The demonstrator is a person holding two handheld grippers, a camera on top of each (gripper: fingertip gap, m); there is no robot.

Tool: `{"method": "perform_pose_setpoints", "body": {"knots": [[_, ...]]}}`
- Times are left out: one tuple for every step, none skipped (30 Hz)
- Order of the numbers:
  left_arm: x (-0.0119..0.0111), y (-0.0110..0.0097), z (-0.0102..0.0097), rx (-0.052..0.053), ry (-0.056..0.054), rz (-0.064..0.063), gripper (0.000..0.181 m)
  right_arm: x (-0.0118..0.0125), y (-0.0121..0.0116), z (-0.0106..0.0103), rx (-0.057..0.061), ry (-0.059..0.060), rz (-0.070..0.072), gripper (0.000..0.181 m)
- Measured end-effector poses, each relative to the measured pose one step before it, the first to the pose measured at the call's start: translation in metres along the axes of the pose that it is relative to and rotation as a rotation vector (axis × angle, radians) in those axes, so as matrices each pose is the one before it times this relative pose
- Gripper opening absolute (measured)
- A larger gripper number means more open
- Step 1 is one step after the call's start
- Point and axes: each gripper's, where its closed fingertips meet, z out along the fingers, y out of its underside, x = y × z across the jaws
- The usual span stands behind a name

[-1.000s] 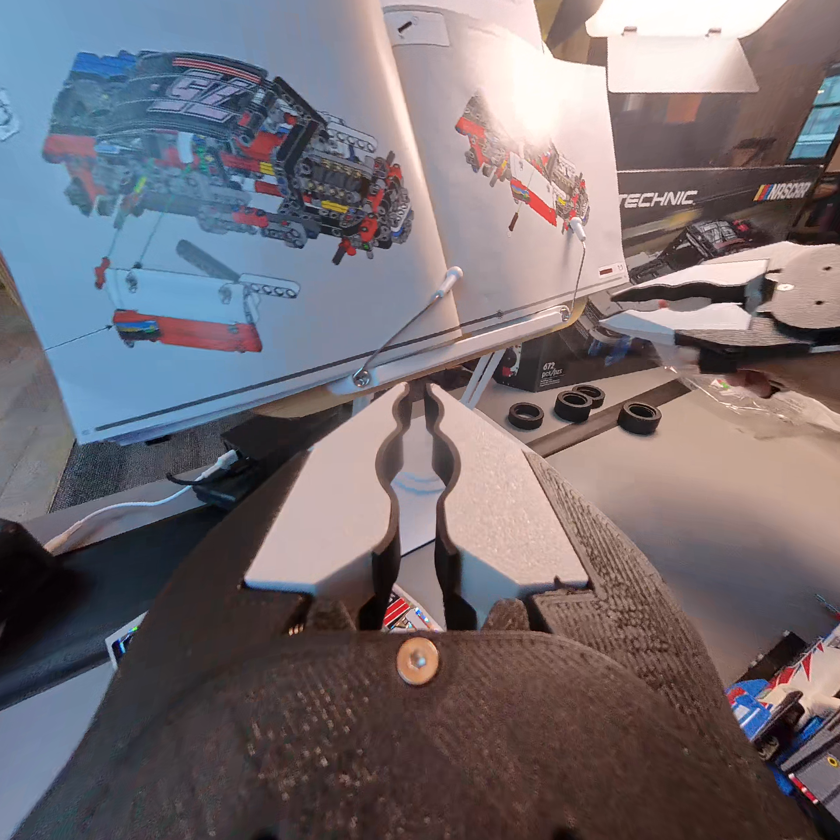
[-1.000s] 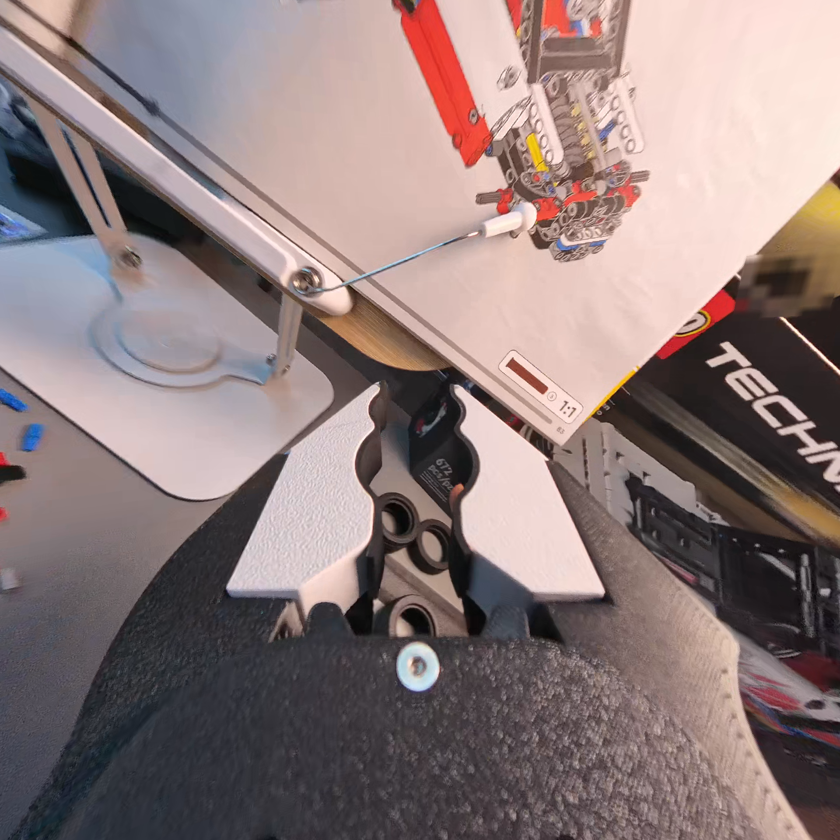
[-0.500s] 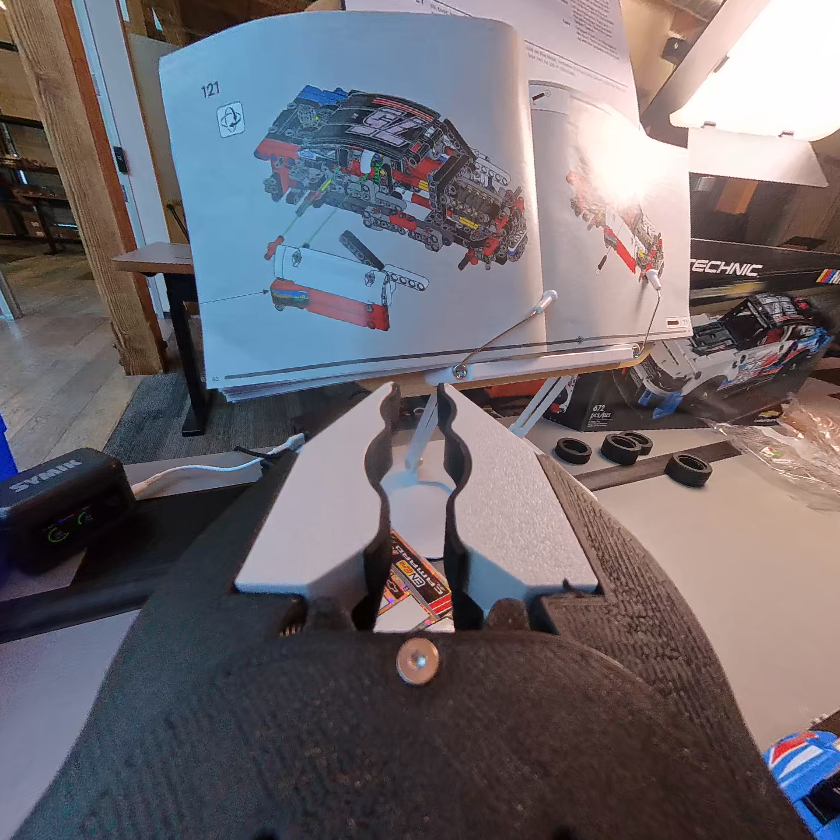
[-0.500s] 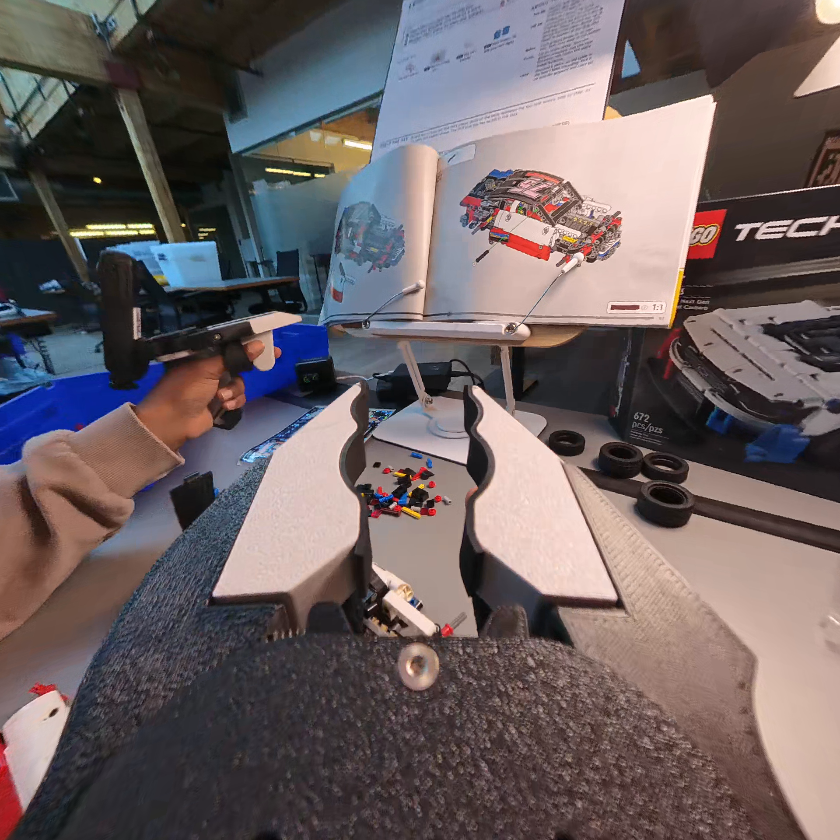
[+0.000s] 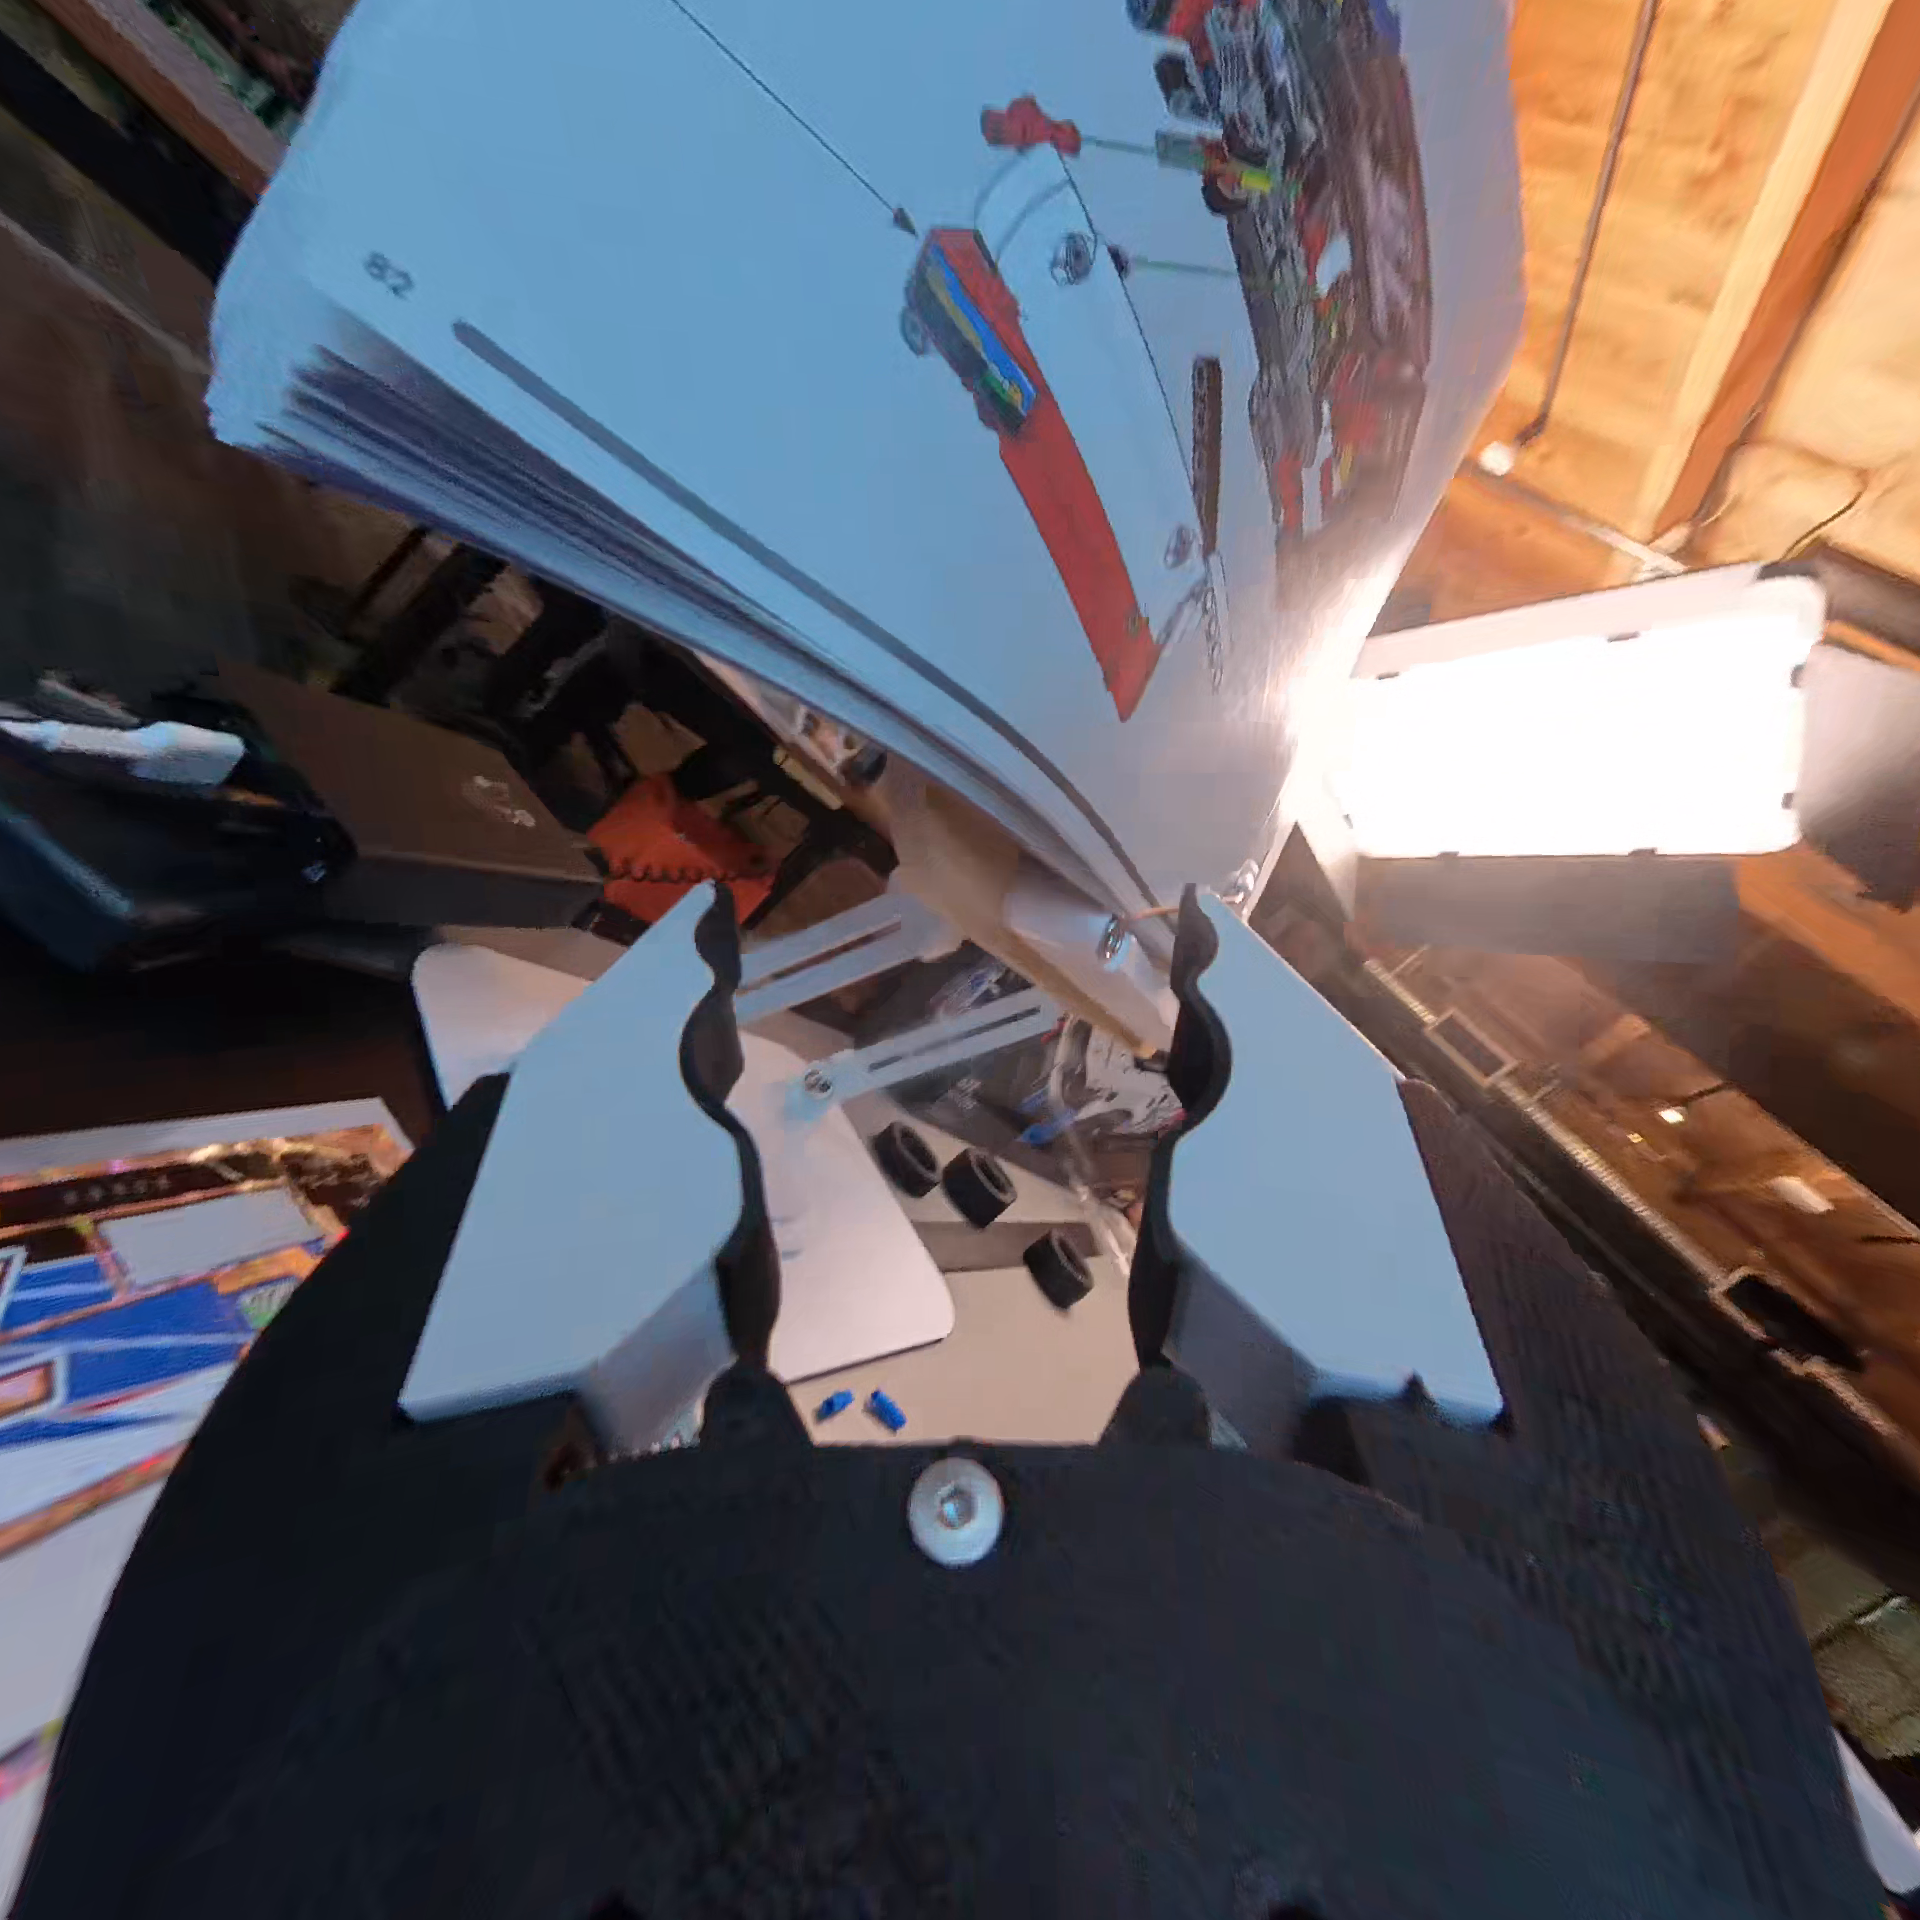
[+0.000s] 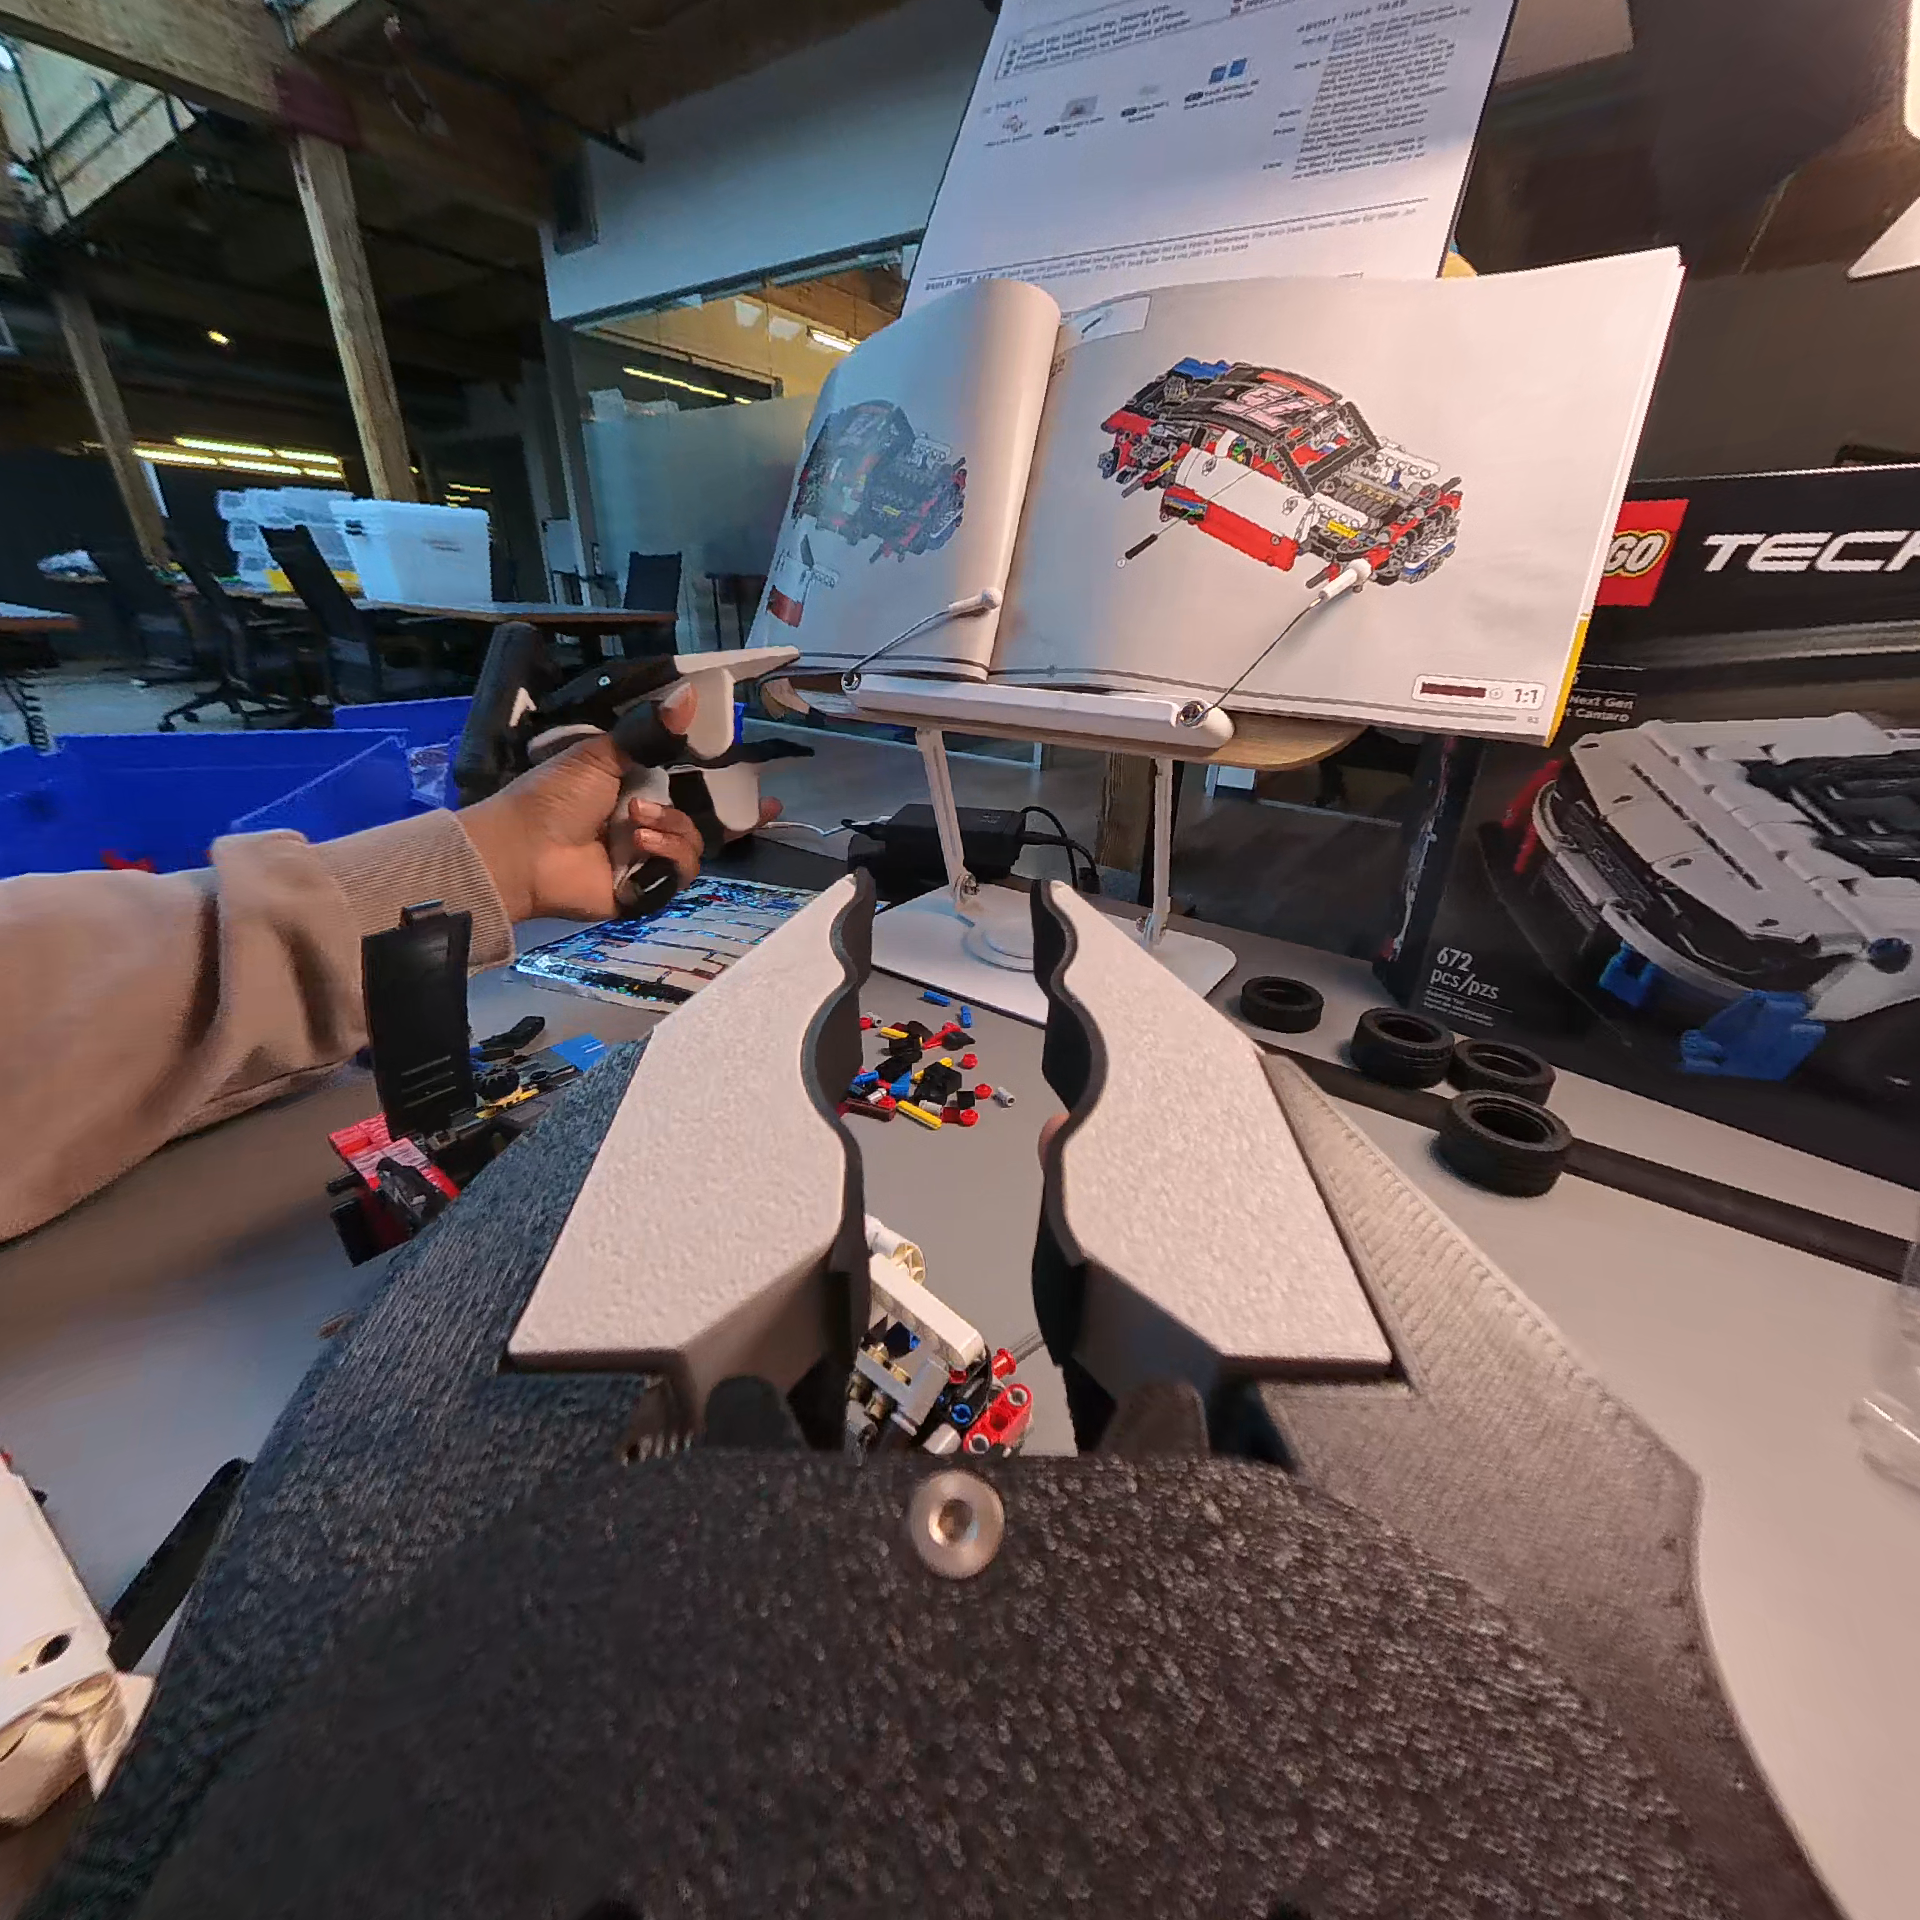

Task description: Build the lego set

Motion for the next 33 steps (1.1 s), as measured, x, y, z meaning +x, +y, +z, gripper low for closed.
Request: {"method": "perform_pose_setpoints", "body": {"knots": [[0.00083, -0.00596, 0.00389, 0.0278, 0.0408, -0.0231, 0.075, -0.00084, 0.00053, -0.00023, -0.0038, -0.0036, -0.0030, 0.027], [0.00105, -0.00601, 0.00352, 0.0266, 0.0288, -0.0092, 0.065, -0.00004, 0.00075, -0.00011, -0.0045, 0.0006, -0.0023, 0.026], [0.00233, -0.00466, 0.00277, 0.0175, 0.0225, 0.0113, 0.049, 0.00005, 0.00084, 0.00019, -0.0041, 0.0000, -0.0017, 0.025], [0.00308, -0.00144, 0.00222, -0.0025, 0.0124, 0.0236, 0.038, 0.00004, 0.00136, 0.00013, -0.0063, -0.0004, -0.0014, 0.024], [-0.00035, 0.00059, 0.00099, -0.0121, -0.0180, 0.0336, 0.036, 0.00030, 0.00123, 0.00006, -0.0055, 0.0016, -0.0021, 0.024], [-0.00076, 0.00125, -0.00064, -0.0156, -0.0191, 0.0236, 0.035, -0.00009, 0.00119, 0.00012, -0.0039, -0.0008, -0.0027, 0.023], [0.00095, 0.00193, -0.00178, -0.0177, -0.0032, 0.0118, 0.033, -0.00043, 0.00123, 0.00028, -0.0033, -0.0027, -0.0008, 0.022], [0.00190, 0.00258, -0.00235, -0.0121, 0.0031, 0.0120, 0.030, -0.00023, 0.00149, 0.00051, -0.0042, -0.0015, 0.0031, 0.021], [0.00266, 0.00272, -0.00276, -0.0052, 0.0018, 0.0173, 0.027, -0.00081, 0.00159, 0.00053, -0.0048, -0.0038, 0.0052, 0.021], [0.00319, 0.00298, -0.00242, -0.0047, 0.0002, 0.0176, 0.026, -0.00103, 0.00142, 0.00059, -0.0037, -0.0044, 0.0059, 0.021], [0.00264, 0.00225, -0.00188, -0.0042, -0.0031, 0.0154, 0.025, -0.00091, 0.00090, 0.00041, -0.0017, -0.0036, 0.0044, 0.021], [0.00158, 0.00133, -0.00110, -0.0033, -0.0045, 0.0089, 0.025, -0.00111, 0.00091, 0.00035, -0.0026, -0.0038, 0.0012, 0.021], [0.00077, 0.00052, -0.00034, -0.0036, -0.0029, 0.0000, 0.025, -0.00105, 0.00080, 0.00027, -0.0033, -0.0032, -0.0010, 0.021], [0.00006, 0.00002, 0.00006, -0.0037, -0.0032, 0.0005, 0.025, -0.00086, 0.00004, 0.00013, -0.0010, -0.0017, -0.0023, 0.021], [-0.00021, 0.00000, 0.00031, -0.0045, -0.0035, 0.0091, 0.025, -0.00062, -0.00070, -0.00028, 0.0017, -0.0005, -0.0036, 0.020], [-0.00016, -0.00006, 0.00009, -0.0038, -0.0032, 0.0140, 0.025, -0.00037, -0.00099, -0.00041, 0.0022, 0.0004, -0.0044, 0.021], [-0.00009, -0.00006, -0.00003, -0.0028, 0.0000, 0.0066, 0.025, -0.00007, -0.00085, -0.00049, 0.0012, 0.0004, -0.0042, 0.021], [0.00023, 0.00003, -0.00017, -0.0019, 0.0031, -0.0034, 0.025, 0.00005, -0.00068, -0.00038, 0.0008, 0.0007, -0.0028, 0.020], [0.00052, -0.00030, -0.00047, 0.0006, 0.0029, -0.0046, 0.026, 0.00045, -0.00030, -0.00032, 0.0011, 0.0022, -0.0017, 0.020], [0.00056, -0.00046, -0.00080, 0.0024, -0.0011, 0.0008, 0.028, 0.00054, 0.00003, -0.00025, -0.0003, 0.0017, -0.0005, 0.020], [0.00086, -0.00060, -0.00134, 0.0030, -0.0050, 0.0079, 0.029, 0.00046, 0.00030, -0.00018, -0.0007, 0.0015, 0.0012, 0.020], [0.00100, 0.00000, -0.00189, -0.0001, -0.0075, 0.0111, 0.032, 0.00047, 0.00021, -0.00013, 0.0000, 0.0015, 0.0012, 0.021], [0.00122, 0.00124, -0.00209, -0.0071, -0.0081, 0.0123, 0.035, 0.00049, 0.00015, -0.00024, 0.0002, 0.0017, 0.0002, 0.020], [0.00163, 0.00283, -0.00238, -0.0127, -0.0064, 0.0097, 0.039, 0.00027, 0.00013, -0.00019, -0.0003, 0.0008, -0.0001, 0.021], [0.00142, 0.00400, -0.00258, -0.0174, -0.0087, 0.0026, 0.043, -0.00003, 0.00042, -0.00007, -0.0015, -0.0011, 0.0008, 0.021], [0.00186, 0.00446, -0.00298, -0.0172, -0.0068, -0.0032, 0.046, 0.00009, 0.00047, 0.00014, -0.0017, -0.0001, 0.0016, 0.021], [0.00303, 0.00344, -0.00350, -0.0119, -0.0009, -0.0029, 0.046, 0.00006, 0.00040, 0.00002, 0.0000, 0.0003, 0.0021, 0.021], [0.00268, 0.00280, -0.00408, -0.0107, -0.0056, -0.0017, 0.047, -0.00024, 0.00041, 0.00007, -0.0007, -0.0015, 0.0025, 0.021], [0.00280, 0.00268, -0.00460, -0.0115, -0.0089, 0.0036, 0.047, -0.00016, 0.00042, 0.00009, -0.0021, -0.0011, 0.0020, 0.021], [0.00356, 0.00240, -0.00539, -0.0094, -0.0104, 0.0145, 0.046, -0.00005, 0.00015, 0.00000, -0.0004, 0.0009, -0.0006, 0.020], [0.00495, 0.00218, -0.00644, -0.0081, -0.0097, 0.0273, 0.045, 0.00005, -0.00020, -0.00013, 0.0004, 0.0021, -0.0047, 0.020], [0.00697, 0.00182, -0.00716, -0.0065, -0.0066, 0.0417, 0.043, 0.00023, -0.00019, -0.00027, -0.0005, 0.0039, -0.0078, 0.020], [0.00852, 0.00178, -0.00792, -0.0082, -0.0051, 0.0495, 0.039, 0.00045, -0.00058, -0.00025, 0.0014, 0.0050, -0.0095, 0.020]]}}
